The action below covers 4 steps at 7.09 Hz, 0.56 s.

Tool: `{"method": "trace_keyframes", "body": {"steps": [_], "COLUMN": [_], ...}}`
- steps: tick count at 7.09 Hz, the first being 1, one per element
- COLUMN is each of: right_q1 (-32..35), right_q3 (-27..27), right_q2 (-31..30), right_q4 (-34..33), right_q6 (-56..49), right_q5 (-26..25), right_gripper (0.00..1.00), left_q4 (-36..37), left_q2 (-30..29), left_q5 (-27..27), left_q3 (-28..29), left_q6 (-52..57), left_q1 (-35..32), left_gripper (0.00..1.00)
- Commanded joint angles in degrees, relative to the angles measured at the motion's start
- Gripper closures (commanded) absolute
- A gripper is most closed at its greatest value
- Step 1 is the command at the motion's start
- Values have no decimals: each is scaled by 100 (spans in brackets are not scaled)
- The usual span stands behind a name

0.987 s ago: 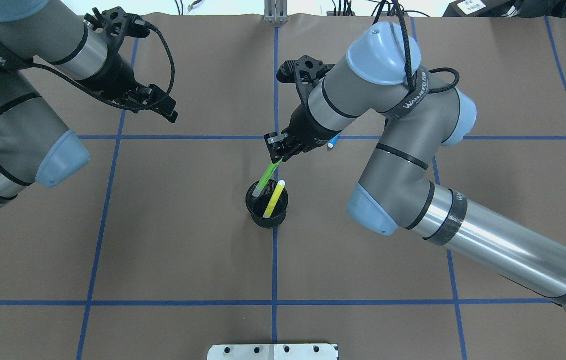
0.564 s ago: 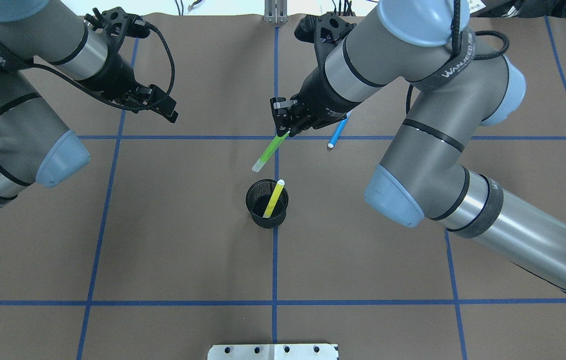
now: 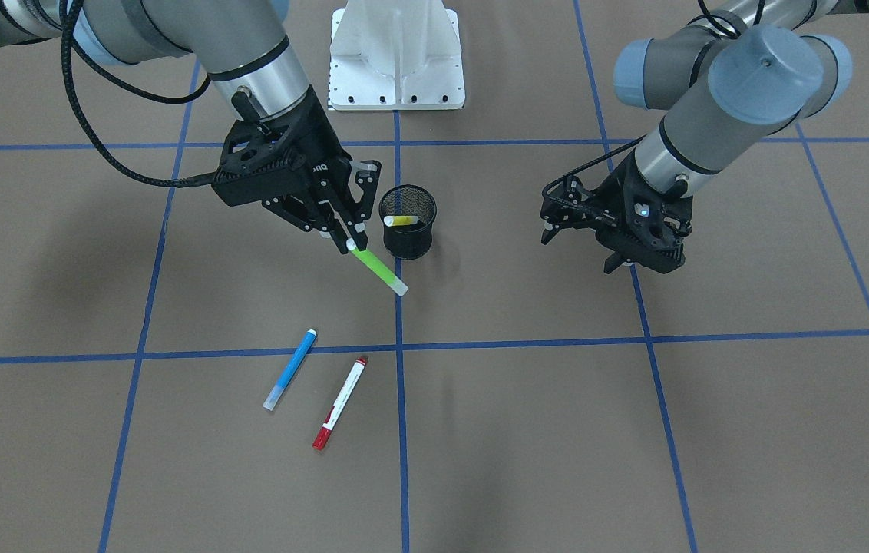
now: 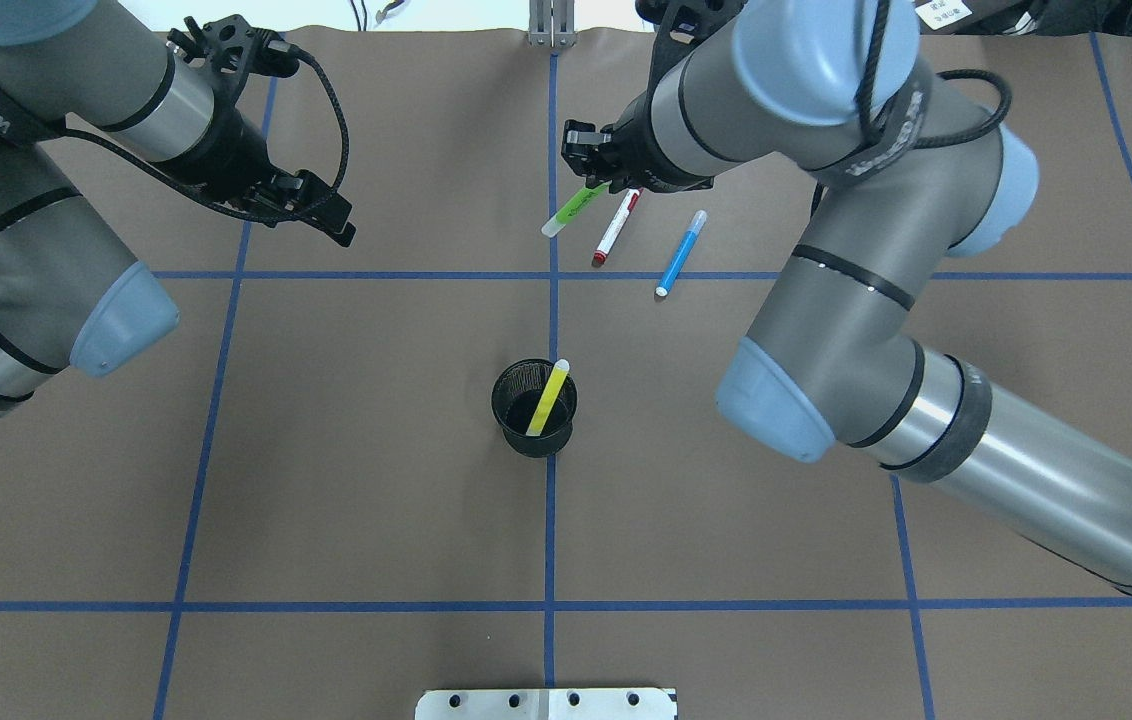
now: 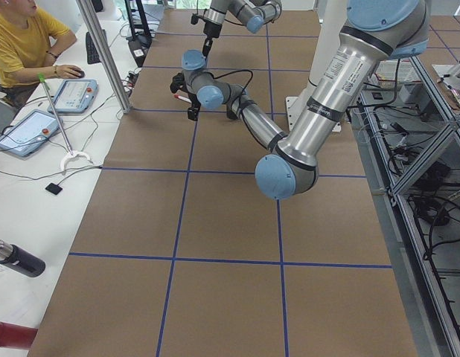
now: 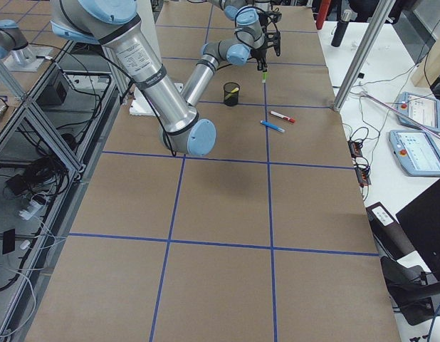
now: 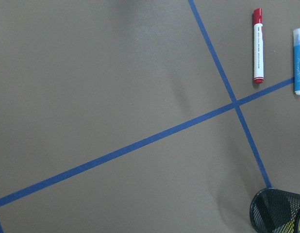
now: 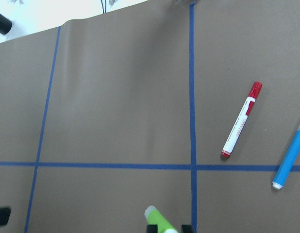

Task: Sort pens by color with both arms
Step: 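Regrasp the green marker with the right gripper and move it farther from the robot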

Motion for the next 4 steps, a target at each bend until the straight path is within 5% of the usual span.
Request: {"method": "trace_keyframes", "body": {"steps": [1, 3, 4], "right_q1": [-462, -629, -656], "right_q3": [-820, -2668, -3210], "right_q2": [336, 1421, 1515], "right_q4": [34, 209, 637], "right_q6": [438, 1168, 1310], "right_q5": [-1761, -3174, -3373], "right_gripper": [100, 100, 100], "left_q4": [-4, -4, 5], "left_q2": [20, 28, 72], "left_q5": [0, 0, 0], "left_q3": [0, 26, 61], "left_q6": [42, 182, 479], "left_q1": [0, -9, -26], "left_gripper": [1, 1, 1]}}
